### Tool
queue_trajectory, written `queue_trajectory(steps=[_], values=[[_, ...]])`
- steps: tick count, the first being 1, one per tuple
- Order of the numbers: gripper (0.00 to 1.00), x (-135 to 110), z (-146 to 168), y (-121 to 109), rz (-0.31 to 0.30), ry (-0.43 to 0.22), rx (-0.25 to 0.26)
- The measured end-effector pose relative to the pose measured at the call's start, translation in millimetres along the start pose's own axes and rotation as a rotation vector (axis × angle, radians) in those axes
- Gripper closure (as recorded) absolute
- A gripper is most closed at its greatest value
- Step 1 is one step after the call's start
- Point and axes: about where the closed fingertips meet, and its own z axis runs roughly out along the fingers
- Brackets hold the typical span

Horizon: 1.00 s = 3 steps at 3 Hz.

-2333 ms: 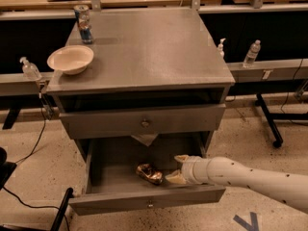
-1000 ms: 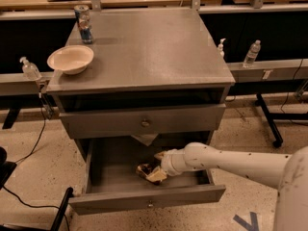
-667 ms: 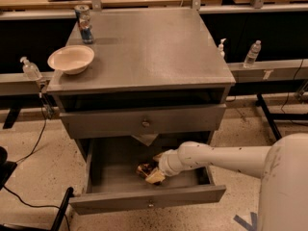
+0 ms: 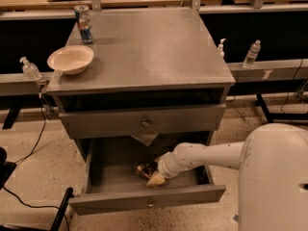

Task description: Pick orange can from middle drawer and place on counter

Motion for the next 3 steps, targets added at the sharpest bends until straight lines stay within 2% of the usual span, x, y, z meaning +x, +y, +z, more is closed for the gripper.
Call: queue_trajectory(steps=[1, 2, 3], values=[[0.45, 12, 4, -3, 0.011, 0.022, 0.008], [0.67, 11, -9, -8, 0.021, -0.008, 0.045], [0.92, 3, -32, -14, 0.028, -0.084, 0.083]])
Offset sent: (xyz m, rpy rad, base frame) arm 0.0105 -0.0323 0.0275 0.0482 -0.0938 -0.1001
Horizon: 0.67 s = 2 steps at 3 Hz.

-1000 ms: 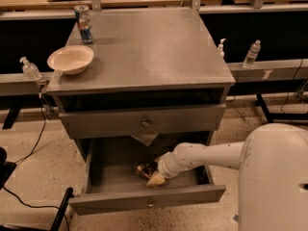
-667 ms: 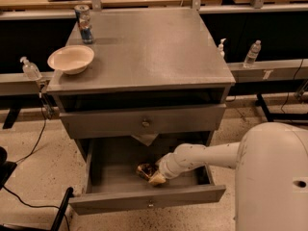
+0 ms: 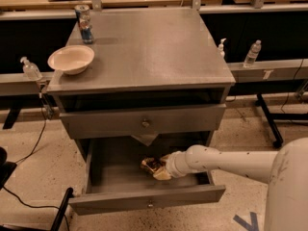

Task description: Pick orange can from middle drawer and place on counter

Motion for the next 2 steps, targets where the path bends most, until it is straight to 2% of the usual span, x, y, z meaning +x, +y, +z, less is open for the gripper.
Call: queue_trajectory(steps=[1, 2], values=[[1.0, -31, -55, -6, -0.07, -0.135, 0.018], [1.0, -52, -109, 9, -0.172, -0.247, -0.013]])
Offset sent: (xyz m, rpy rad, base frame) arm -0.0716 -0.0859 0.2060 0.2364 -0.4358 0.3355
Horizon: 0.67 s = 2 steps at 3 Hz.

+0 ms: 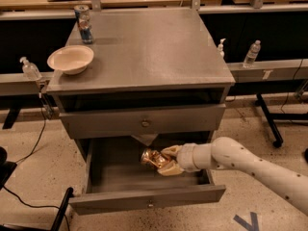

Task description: Pick orange can from middle drawer and place on counter

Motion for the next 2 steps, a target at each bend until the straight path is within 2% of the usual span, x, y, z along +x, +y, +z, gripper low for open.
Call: queue_trajectory(steps=[1, 2], values=[[1.0, -29, -57, -14, -0.055, -0.181, 0.031], [1.0, -37, -130, -11, -0.223, -0.319, 0.05]])
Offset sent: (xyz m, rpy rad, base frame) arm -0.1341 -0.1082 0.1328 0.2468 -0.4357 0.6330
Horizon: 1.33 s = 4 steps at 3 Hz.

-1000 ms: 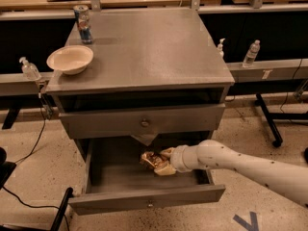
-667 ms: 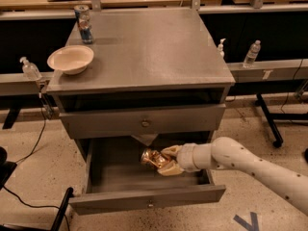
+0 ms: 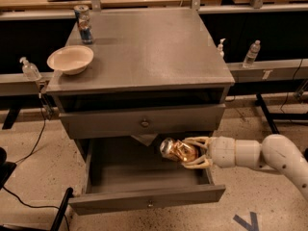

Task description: Pick orange can from middle drawer and place on counter

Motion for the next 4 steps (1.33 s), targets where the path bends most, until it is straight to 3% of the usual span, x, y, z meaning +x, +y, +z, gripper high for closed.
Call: queue_trajectory(steps=[1, 2, 3, 4], values=[[1.0, -19, -26, 24, -0.104, -0.023, -0.048], [1.0, -19, -25, 26, -0.106, -0.026, -0.053], [1.0, -40, -24, 2, -0.161, -0.03, -0.089], [1.0, -85, -40, -25, -0.265, -0.026, -0.205]])
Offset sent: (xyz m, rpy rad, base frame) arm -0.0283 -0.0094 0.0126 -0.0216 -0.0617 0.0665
